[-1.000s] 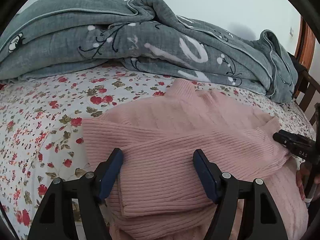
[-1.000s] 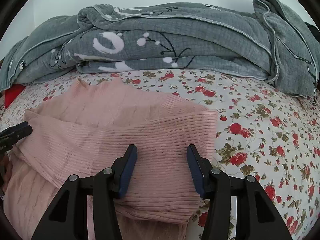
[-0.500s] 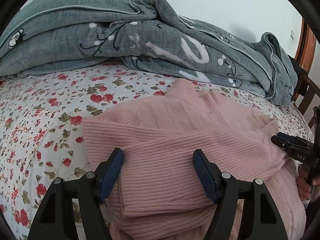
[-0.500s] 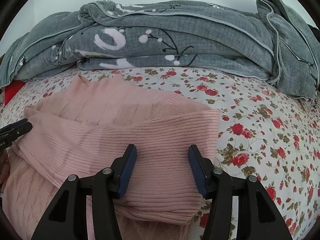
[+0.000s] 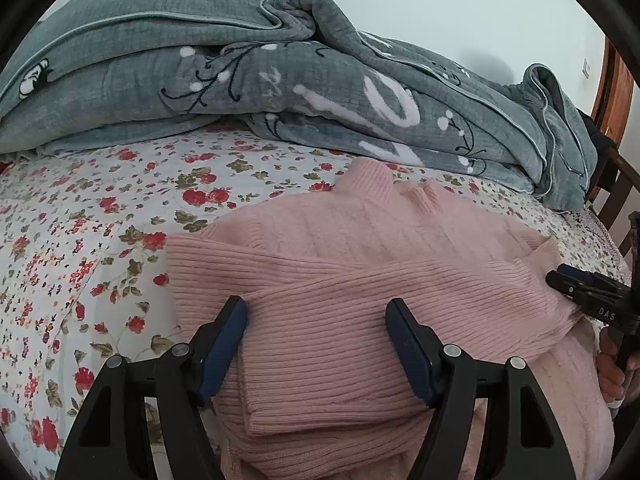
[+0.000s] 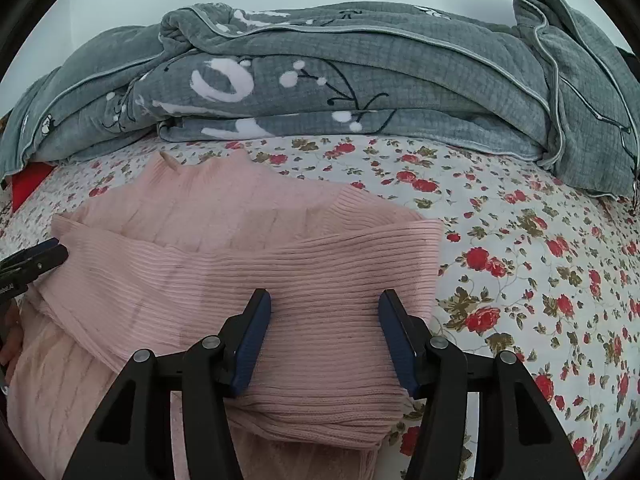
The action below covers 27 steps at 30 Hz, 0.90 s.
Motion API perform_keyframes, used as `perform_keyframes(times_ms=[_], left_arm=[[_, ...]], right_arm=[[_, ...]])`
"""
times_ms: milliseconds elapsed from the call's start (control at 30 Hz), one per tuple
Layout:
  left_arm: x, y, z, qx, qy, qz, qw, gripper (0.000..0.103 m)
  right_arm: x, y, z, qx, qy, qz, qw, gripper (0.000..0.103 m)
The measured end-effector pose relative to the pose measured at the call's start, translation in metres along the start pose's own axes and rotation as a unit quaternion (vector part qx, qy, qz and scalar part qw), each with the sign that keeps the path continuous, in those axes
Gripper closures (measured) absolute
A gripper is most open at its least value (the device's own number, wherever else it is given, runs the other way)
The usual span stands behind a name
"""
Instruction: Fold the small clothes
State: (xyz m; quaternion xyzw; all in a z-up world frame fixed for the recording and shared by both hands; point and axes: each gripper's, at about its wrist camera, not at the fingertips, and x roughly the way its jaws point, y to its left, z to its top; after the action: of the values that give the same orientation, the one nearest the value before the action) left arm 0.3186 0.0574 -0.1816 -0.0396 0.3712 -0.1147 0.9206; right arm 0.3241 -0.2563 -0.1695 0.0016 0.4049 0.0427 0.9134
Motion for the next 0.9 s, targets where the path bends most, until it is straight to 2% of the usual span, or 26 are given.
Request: perform_keyframes(times_ms=[300,367,400,433,467,633,733,800,867,900], left_arm=[[-0.014,-0.002,-0.007,-0.013,-0.009,0.035,0.9993,0.033],[-0.022,0.000,-0.013,-0.025,-0.005,0.034,0.9991,0.033],[-0.030,0.000,-0.019,-0.026,-0.011,0.052,0.9982,0.033],[-0.039,-0.001,-0.026,-0.028,-0.017,0.068,0.9971,0.033],[-0.045,-0.001,-0.031,-0.029,-0.020,0.069,0.9970,0.033],[-0.092,0.008,-0.070,-0.063,-0.047,0.034,0.9963,0.033],[-0.111,0.005,-0.091,-0.064,-0.035,0.034,0.9967,0.033],[-0.121,0.002,-0.106,-0.060,-0.017,0.055,0.9965,0.033],[-0.137,0.002,-0.126,-0.066,-0.017,0.065,0.9955,0.042],[-0.145,0.003,-0.135,-0.074,-0.017,0.062,0.9952,0.042]], right_arm=[[-0.023,-0.005,-0.002,0.018,-0.025,0.005,1.000,0.046],[-0.045,-0.004,-0.007,0.023,-0.036,-0.014,0.999,0.048],[-0.054,-0.003,-0.011,0.024,-0.041,-0.011,0.999,0.048],[-0.066,-0.003,-0.018,0.022,-0.047,-0.004,0.999,0.048],[-0.084,-0.001,-0.028,0.016,-0.056,-0.001,0.998,0.048],[-0.135,-0.004,-0.072,0.027,-0.081,-0.024,0.996,0.046],[-0.157,-0.004,-0.097,0.036,-0.072,-0.027,0.996,0.046],[-0.168,-0.003,-0.112,0.037,-0.075,-0.039,0.996,0.046],[-0.175,-0.003,-0.128,0.042,-0.065,-0.036,0.996,0.046],[-0.178,-0.004,-0.136,0.047,-0.059,-0.029,0.997,0.046]])
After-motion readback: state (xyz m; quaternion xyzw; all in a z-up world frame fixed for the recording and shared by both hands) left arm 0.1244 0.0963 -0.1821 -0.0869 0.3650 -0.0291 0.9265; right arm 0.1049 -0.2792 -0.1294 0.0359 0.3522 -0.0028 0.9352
